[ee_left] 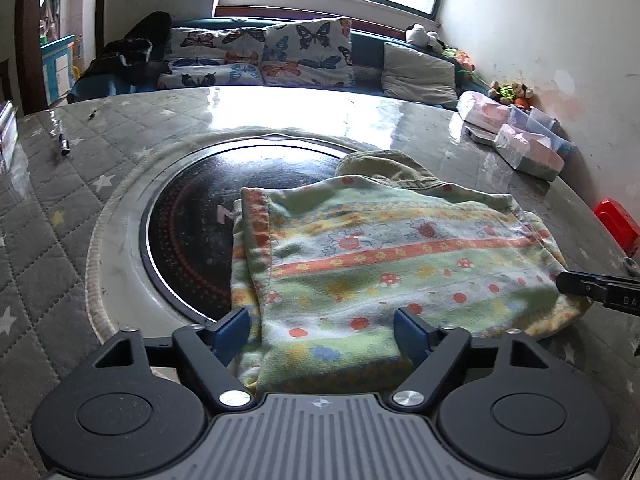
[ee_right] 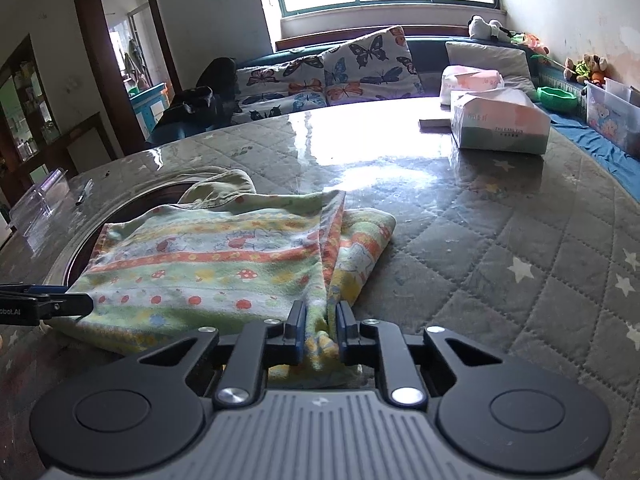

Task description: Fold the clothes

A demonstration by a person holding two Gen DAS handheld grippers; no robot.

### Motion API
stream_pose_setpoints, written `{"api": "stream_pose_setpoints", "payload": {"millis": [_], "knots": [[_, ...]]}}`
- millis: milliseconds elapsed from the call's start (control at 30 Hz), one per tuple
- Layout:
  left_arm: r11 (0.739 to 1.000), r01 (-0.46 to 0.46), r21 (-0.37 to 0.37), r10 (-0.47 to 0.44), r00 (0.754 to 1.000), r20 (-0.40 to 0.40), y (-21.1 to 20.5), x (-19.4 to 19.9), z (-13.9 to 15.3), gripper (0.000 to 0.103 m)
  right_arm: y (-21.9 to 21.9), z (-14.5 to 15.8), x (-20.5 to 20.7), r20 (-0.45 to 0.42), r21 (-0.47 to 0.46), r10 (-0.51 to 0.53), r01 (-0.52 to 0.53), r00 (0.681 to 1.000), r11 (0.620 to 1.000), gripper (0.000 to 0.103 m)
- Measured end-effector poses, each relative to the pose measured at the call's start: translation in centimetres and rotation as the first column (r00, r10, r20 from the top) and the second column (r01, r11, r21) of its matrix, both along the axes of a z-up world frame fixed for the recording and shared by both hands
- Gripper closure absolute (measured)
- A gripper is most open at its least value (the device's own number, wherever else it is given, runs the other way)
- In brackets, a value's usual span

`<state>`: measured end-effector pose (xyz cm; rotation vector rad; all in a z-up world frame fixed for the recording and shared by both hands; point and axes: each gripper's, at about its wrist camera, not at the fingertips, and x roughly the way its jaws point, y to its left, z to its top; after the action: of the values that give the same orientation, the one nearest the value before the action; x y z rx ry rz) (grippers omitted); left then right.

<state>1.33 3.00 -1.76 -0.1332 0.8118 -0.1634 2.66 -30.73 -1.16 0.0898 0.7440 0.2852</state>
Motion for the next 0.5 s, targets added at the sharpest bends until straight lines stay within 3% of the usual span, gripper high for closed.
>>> {"api": "stream_pose_setpoints", "payload": {"millis": [400, 500], "knots": [[0.99, 0.133, -0.049, -0.133, 0.991, -0.011, -2.2, -1.1, 0.2, 0.033, -3.0, 0.5, -3.2, -0.012, -0.032, -0.068, 0.068, 0.998, 0.997, 0.091], [0.985, 0.166, -0.049, -0.167, 0.986, -0.016, -2.9, -1.4, 0.4, 0.032, -4.0, 0.8, -3.7, -0.02, -0.037, -0.083, 0.082, 0.996, 0.996, 0.083]]}}
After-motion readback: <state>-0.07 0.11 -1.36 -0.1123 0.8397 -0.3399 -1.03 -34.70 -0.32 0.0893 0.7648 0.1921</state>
